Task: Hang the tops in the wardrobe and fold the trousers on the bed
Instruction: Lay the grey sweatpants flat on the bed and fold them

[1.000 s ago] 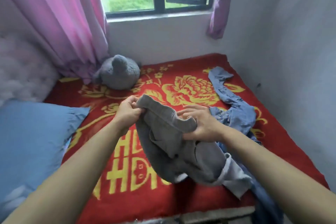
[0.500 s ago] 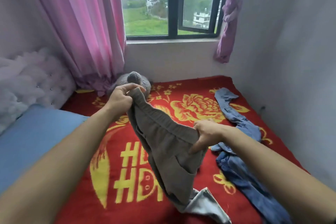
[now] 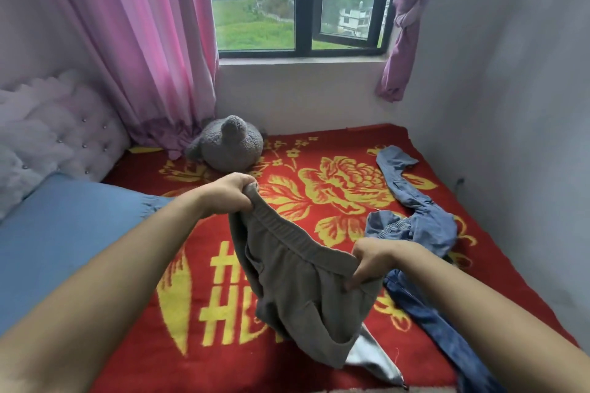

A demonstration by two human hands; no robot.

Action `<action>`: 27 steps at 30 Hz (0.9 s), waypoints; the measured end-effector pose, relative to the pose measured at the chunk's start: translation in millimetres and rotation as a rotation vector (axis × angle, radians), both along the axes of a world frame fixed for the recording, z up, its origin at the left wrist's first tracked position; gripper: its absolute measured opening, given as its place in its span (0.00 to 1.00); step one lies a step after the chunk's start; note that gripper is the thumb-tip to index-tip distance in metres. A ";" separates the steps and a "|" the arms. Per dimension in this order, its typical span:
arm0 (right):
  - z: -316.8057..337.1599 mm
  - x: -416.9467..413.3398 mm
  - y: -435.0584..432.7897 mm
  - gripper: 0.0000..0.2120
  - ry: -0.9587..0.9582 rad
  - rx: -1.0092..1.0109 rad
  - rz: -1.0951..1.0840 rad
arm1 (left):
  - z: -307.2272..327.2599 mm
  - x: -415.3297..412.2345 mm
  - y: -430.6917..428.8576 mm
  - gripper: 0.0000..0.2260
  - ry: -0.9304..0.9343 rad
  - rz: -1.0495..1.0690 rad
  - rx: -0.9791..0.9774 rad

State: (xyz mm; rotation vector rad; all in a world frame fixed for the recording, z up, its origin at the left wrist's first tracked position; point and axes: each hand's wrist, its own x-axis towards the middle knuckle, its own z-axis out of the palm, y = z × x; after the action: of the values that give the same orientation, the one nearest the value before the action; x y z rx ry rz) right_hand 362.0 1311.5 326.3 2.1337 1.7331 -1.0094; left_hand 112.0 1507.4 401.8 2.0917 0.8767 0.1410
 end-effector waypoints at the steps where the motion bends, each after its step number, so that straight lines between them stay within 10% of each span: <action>1: 1.6 7.6 -0.5 0.21 -0.026 0.056 -0.017 | -2.5 -3.1 0.7 0.08 0.054 -0.032 -0.024; 9: 37.1 54.1 6.1 0.04 -0.134 0.596 -0.056 | -26.3 2.6 15.9 0.14 0.264 -0.081 0.410; 16: 71.1 60.6 8.9 0.14 -0.435 0.504 0.093 | -27.2 23.2 6.1 0.26 0.642 -0.190 0.609; 22: 106.4 64.0 15.1 0.31 -0.521 0.477 0.002 | 9.5 28.1 6.9 0.13 0.627 -0.125 0.619; 27: 153.7 73.1 29.8 0.07 -0.518 0.450 -0.071 | 58.5 29.6 31.3 0.11 0.353 0.074 0.544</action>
State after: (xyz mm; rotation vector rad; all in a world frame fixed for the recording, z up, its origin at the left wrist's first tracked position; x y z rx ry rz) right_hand 435.1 1341.3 480.1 2.4341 1.7287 -0.0377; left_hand 141.6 1538.7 460.2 2.6410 1.2320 0.0512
